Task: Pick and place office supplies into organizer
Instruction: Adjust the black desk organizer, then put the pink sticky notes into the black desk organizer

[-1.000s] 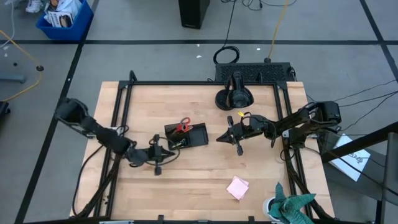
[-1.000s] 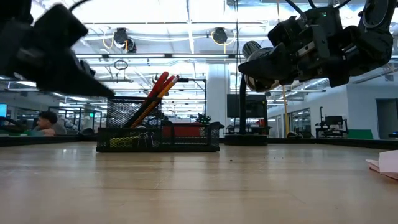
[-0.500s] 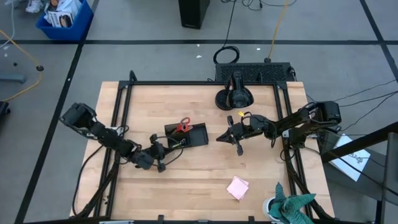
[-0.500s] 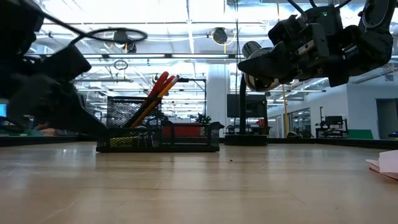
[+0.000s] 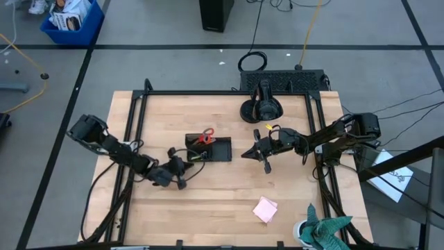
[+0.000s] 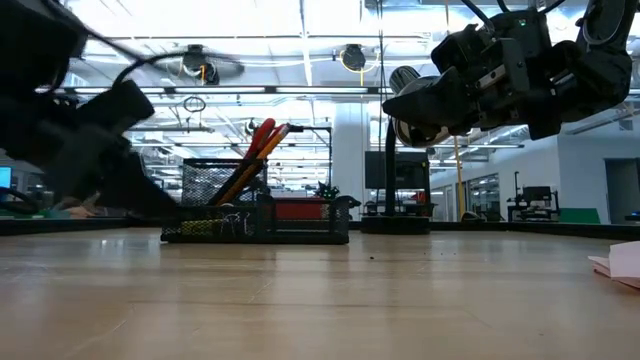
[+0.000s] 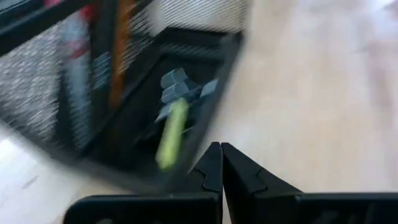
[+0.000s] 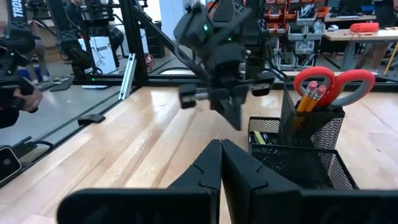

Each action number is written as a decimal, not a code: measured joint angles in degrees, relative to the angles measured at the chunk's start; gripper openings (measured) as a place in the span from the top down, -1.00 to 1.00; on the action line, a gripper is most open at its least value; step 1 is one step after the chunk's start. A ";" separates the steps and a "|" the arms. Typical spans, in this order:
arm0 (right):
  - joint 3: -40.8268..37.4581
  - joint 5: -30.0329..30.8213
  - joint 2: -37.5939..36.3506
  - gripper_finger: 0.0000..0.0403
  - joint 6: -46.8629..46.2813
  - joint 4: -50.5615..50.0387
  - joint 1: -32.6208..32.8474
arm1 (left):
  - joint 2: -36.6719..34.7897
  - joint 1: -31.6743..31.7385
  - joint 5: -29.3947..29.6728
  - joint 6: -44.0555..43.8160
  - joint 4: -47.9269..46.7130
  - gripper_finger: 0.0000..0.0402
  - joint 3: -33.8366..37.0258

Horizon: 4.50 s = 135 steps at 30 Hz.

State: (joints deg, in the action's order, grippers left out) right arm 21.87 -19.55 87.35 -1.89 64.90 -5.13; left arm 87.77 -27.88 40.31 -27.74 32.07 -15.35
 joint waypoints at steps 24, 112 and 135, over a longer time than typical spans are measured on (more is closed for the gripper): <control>17.25 24.21 -7.80 0.98 18.59 -56.54 24.58 | 11.21 -10.10 -3.20 9.72 7.30 0.94 -16.85; 24.70 49.71 9.44 -0.16 33.80 -63.90 41.42 | 19.82 -2.35 -11.17 -3.61 12.79 0.63 -22.75; 16.77 52.68 19.90 -0.21 43.00 -40.06 42.50 | 30.16 3.19 -24.25 -4.43 -7.25 0.57 -44.06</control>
State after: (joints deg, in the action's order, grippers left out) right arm 38.64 33.13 107.25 41.11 24.84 37.37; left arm 117.93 -24.69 16.07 -32.17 24.83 -59.42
